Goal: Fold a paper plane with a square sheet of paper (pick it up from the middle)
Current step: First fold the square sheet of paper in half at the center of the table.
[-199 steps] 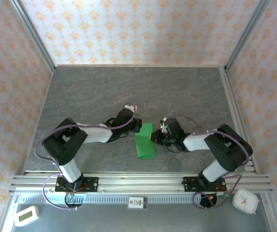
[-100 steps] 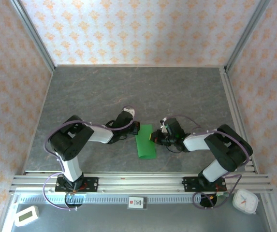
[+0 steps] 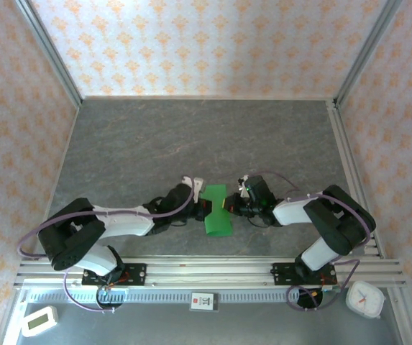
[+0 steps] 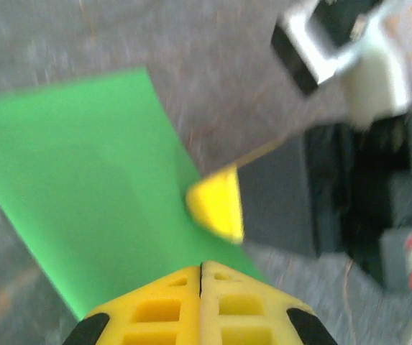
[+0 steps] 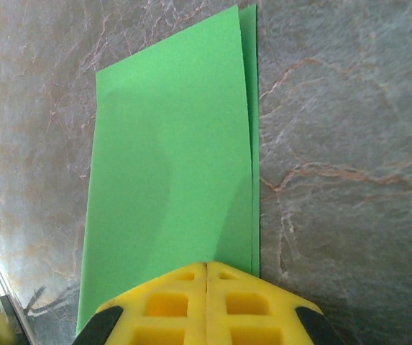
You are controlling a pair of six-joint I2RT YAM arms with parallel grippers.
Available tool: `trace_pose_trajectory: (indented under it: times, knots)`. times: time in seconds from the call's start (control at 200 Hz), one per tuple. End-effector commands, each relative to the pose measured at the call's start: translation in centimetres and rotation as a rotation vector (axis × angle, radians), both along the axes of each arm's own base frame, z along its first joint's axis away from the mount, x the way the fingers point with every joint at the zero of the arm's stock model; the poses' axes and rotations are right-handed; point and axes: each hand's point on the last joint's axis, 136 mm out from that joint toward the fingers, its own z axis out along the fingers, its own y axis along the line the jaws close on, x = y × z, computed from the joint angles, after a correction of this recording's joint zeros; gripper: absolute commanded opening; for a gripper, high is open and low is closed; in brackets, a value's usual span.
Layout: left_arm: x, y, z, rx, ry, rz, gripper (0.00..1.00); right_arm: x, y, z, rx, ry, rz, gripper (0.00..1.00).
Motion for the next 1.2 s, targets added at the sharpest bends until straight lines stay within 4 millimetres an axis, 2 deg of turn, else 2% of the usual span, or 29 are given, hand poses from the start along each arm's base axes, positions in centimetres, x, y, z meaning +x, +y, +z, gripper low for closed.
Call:
trace_pose_trajectory:
  times: [0.0,0.17,0.26,0.375,0.52,0.691,0.856,1.076,1.196]
  knots:
    - [-1.5,0.1,-1.9,0.007,0.060,0.004,0.00,-3.2,-5.2,-7.4,-0.286,0.154,-0.070,0.00]
    - [-2.5,1.4,-5.4,0.096,0.099,0.005,0.00,-3.2,-5.2,-7.5,-0.283,0.154,-0.072,0.00]
    - [-2.7,1.8,-6.2,0.125,0.106,0.001,0.00,-3.2,-5.2,-7.4,-0.281,0.155,-0.073,0.00]
    - [-2.6,1.5,-5.0,0.114,0.088,-0.005,0.00,-3.1,-5.1,-7.3,-0.279,0.154,-0.072,0.00]
    - [-2.5,0.9,-1.8,0.065,0.050,-0.014,0.00,-3.0,-5.1,-7.3,-0.279,0.153,-0.075,0.00]
    - [-3.7,0.2,0.3,0.020,0.039,-0.036,0.00,-3.1,-5.1,-7.5,-0.283,0.157,-0.075,0.00]
    - [-5.0,-0.1,0.0,0.004,0.053,-0.049,0.00,-3.1,-5.1,-7.7,-0.283,0.161,-0.074,0.00]
    - [-6.7,-1.0,-2.0,0.003,0.096,-0.083,0.00,-3.2,-5.2,-7.8,-0.287,0.165,-0.076,0.00]
    - [-7.6,-0.8,-3.6,0.024,0.122,-0.092,0.00,-3.3,-5.3,-7.9,-0.290,0.168,-0.075,0.00]
